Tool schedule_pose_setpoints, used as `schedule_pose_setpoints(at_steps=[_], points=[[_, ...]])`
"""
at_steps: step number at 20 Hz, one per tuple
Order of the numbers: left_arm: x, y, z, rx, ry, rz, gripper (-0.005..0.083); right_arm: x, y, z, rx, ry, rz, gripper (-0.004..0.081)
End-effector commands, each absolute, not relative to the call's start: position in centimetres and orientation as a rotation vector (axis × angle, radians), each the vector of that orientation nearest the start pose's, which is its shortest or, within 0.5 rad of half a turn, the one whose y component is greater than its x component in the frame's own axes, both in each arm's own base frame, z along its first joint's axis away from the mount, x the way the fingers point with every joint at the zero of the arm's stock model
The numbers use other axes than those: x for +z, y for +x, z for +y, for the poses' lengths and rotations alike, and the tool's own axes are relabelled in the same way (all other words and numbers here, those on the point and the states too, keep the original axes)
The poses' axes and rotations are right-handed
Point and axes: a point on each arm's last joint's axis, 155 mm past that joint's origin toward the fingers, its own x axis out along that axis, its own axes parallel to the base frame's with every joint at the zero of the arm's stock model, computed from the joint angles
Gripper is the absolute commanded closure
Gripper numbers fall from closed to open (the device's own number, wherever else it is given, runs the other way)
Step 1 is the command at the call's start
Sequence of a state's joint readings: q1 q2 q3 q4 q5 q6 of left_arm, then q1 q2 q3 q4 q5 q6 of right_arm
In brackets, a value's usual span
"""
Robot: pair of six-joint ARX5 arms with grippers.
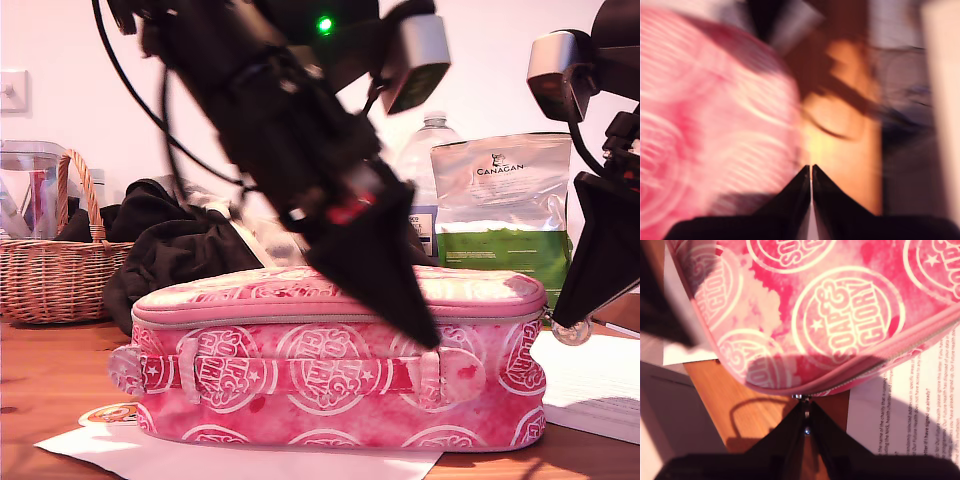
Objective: Open the zipper in the zip bag in front of you
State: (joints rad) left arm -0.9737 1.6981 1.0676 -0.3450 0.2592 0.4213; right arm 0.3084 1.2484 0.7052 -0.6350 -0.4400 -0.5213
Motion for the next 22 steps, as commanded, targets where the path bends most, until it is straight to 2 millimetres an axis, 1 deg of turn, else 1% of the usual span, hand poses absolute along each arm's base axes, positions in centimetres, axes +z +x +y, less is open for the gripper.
schedule_pose_setpoints(at_steps=[1, 5, 10, 15, 22], points=[[5.1, 19.6, -37.8, -1.313, 0.731, 0.713, 0.0795, 6.7, 23.0, 15.7, 0.958, -0.347, 0.994, 0.0783], [4.3, 19.5, -38.6, -1.319, 0.739, 0.696, 0.0795, 7.4, 22.4, 16.4, 0.988, -0.293, 0.994, 0.0783], [5.5, 20.7, -40.1, -1.292, 0.725, 0.598, 0.0795, 8.1, 21.5, 16.7, 1.010, -0.290, 1.000, 0.0783], [5.6, 21.2, -40.2, -1.282, 0.718, 0.586, 0.0795, 8.2, 20.8, 16.5, 1.014, -0.286, 1.022, 0.0783], [5.3, 22.2, -40.1, -1.264, 0.707, 0.582, 0.0795, 8.0, 19.1, 17.8, 1.081, -0.321, 1.041, 0.0783]])
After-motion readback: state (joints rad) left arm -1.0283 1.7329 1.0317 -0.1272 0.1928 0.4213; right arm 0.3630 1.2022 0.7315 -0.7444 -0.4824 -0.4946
